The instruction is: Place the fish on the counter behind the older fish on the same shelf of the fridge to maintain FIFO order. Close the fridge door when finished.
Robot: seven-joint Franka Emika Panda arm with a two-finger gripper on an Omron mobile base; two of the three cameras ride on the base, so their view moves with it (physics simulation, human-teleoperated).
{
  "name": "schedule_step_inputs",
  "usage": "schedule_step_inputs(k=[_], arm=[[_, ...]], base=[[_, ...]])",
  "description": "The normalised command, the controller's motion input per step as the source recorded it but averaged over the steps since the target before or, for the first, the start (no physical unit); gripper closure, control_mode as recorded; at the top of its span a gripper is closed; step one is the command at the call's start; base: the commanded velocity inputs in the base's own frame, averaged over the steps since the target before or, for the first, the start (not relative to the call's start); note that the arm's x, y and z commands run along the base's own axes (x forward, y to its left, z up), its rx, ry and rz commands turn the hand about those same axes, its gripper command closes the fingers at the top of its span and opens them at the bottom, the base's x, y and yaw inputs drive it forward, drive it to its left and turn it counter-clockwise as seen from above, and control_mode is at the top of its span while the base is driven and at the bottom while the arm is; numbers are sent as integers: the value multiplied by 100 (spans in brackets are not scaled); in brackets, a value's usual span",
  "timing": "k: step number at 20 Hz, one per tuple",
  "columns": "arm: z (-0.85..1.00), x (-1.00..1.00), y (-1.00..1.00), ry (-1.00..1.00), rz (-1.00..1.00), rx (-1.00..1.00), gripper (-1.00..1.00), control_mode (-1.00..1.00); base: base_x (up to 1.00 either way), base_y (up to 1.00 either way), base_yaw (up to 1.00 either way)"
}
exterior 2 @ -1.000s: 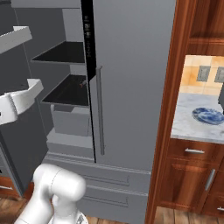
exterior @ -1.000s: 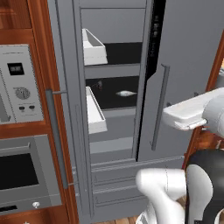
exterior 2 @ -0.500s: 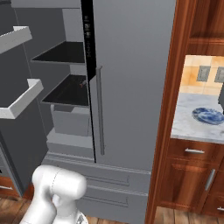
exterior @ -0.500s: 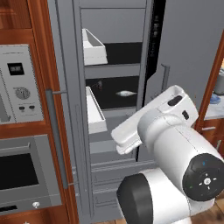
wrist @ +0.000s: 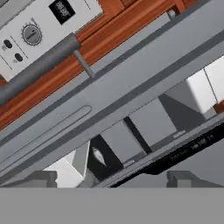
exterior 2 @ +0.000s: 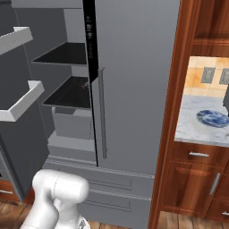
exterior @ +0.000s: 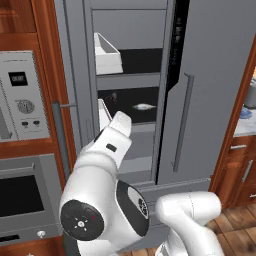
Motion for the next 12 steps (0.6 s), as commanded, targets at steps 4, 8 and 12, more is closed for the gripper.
schedule_step_inputs(k=[4, 8, 12], arm=[[-49, 64, 98, 2, -19, -23, -100, -100], [-49, 57, 100, 0, -20, -16, -100, -100], [-40, 49, 90, -5, -18, -11, -100, -100]], base=[[0, 0, 0], [0, 0, 0], [0, 0, 0]])
